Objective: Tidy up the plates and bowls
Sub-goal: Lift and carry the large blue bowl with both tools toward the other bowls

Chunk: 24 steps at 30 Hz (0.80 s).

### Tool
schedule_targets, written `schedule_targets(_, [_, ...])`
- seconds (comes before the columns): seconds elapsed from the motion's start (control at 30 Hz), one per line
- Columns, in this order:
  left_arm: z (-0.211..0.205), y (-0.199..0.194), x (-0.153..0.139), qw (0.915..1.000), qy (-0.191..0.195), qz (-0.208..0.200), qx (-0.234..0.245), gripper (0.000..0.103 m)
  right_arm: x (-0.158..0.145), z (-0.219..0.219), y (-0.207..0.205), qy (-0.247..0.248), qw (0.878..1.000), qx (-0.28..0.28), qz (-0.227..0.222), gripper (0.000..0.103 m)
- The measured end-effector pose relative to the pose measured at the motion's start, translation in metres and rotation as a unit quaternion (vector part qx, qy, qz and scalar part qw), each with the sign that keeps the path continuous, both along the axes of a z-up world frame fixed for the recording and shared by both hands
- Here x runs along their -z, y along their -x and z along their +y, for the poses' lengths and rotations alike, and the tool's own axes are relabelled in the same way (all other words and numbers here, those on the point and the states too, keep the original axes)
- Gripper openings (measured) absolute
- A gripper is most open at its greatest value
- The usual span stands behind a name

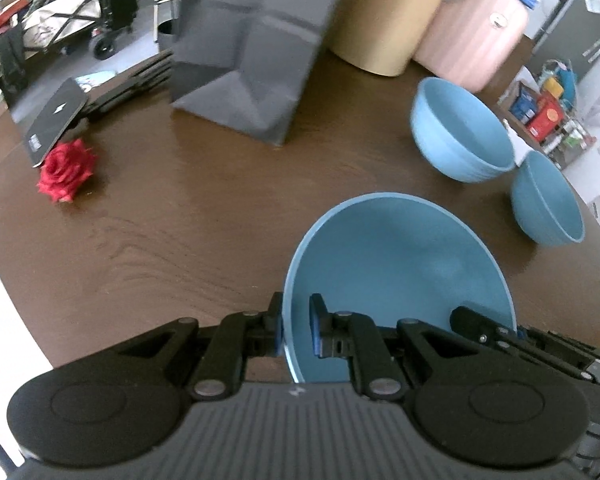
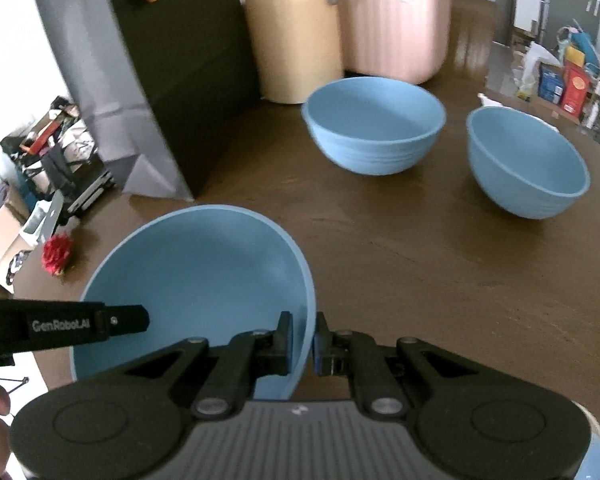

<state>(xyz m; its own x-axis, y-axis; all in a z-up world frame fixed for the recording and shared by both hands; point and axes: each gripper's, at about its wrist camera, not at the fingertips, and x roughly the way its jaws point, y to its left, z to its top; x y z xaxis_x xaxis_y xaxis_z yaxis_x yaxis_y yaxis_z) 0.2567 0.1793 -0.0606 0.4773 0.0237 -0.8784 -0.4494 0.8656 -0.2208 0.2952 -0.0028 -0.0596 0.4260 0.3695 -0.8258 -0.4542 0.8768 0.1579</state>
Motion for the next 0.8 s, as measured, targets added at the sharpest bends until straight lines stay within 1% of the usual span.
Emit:
schedule_targets(0.13, [0.017,0.008,0.001,0.9999,0.000,-0.001,-0.014,0.013,0.003,0.013,0.005,-0.005,1.000,-0.011,0.002,0.009])
schedule_targets(0.37, [0.029,0.015,0.005,0.9998,-0.003,0.001,-0.021,0.013,0.006,0.026,0.008,-0.005,1.000,-0.016,0.001,0.009])
schedule_targets(0.8, [0.031,0.017,0.015,0.9997,-0.004,0.007,-0.021,0.013,0.015,0.032,0.008,-0.003,1.000,-0.018,0.005,0.009])
